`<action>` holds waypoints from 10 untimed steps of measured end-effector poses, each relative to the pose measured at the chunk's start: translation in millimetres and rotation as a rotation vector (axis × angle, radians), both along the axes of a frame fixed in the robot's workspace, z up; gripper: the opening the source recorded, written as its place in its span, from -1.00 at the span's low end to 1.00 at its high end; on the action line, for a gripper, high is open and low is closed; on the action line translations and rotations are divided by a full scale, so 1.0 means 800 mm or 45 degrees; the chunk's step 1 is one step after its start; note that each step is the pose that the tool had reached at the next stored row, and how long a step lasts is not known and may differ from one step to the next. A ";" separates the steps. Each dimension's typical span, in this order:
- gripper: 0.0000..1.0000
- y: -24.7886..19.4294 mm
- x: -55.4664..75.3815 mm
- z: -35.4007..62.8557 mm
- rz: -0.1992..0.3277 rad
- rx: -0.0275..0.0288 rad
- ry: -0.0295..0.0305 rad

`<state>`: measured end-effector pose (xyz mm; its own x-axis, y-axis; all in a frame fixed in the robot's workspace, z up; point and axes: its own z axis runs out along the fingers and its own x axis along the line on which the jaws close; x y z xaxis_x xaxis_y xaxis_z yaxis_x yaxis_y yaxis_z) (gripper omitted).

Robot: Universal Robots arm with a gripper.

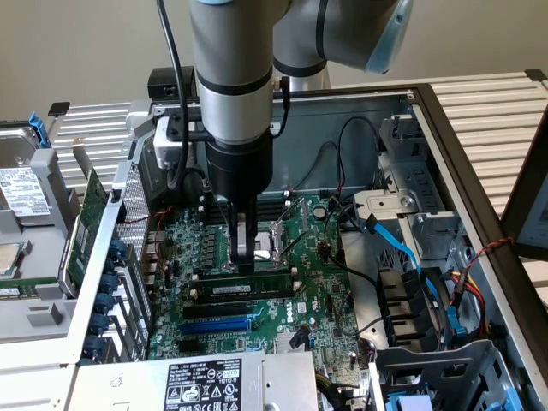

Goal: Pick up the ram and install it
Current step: 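Press down the ram until it locks into place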

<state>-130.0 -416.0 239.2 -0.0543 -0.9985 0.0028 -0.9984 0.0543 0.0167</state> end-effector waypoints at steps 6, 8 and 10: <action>-0.79 0.0006 -0.001 -0.002 0.015 -0.0005 0.0001; -0.79 0.0006 -0.001 -0.002 0.027 -0.0005 0.0001; -0.79 0.0007 -0.001 -0.002 0.035 -0.0006 -0.0001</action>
